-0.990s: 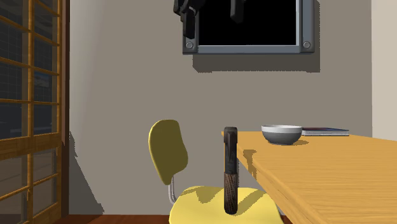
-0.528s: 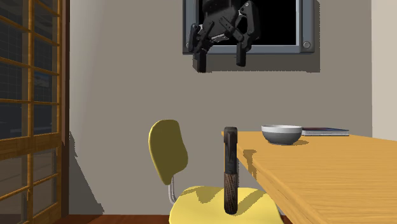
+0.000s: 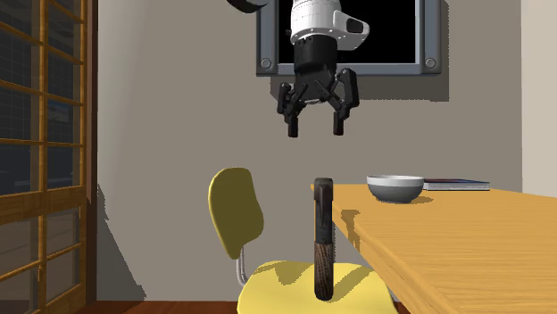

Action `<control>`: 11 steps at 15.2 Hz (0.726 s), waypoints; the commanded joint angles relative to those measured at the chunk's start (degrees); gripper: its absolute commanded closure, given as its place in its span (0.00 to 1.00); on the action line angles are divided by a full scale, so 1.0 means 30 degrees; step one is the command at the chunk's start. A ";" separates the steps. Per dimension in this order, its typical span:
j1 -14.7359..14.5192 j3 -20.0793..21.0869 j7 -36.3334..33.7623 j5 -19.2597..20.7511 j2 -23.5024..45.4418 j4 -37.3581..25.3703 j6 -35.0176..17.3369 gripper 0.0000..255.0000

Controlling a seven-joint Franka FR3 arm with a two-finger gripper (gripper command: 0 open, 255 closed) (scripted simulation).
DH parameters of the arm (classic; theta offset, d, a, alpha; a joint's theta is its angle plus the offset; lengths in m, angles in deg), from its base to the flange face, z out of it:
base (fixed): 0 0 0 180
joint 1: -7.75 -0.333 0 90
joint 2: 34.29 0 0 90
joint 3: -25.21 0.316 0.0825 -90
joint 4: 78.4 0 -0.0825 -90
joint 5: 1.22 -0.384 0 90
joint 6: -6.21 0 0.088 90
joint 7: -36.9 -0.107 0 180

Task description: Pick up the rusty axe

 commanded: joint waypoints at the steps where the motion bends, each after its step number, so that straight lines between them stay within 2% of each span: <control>1: -0.0136 0.0248 -0.0374 0.0241 0.1468 -0.1012 -0.0515 0.00; 11: -0.1268 0.0844 -0.2138 0.1956 0.8713 -0.7443 -0.1445 0.00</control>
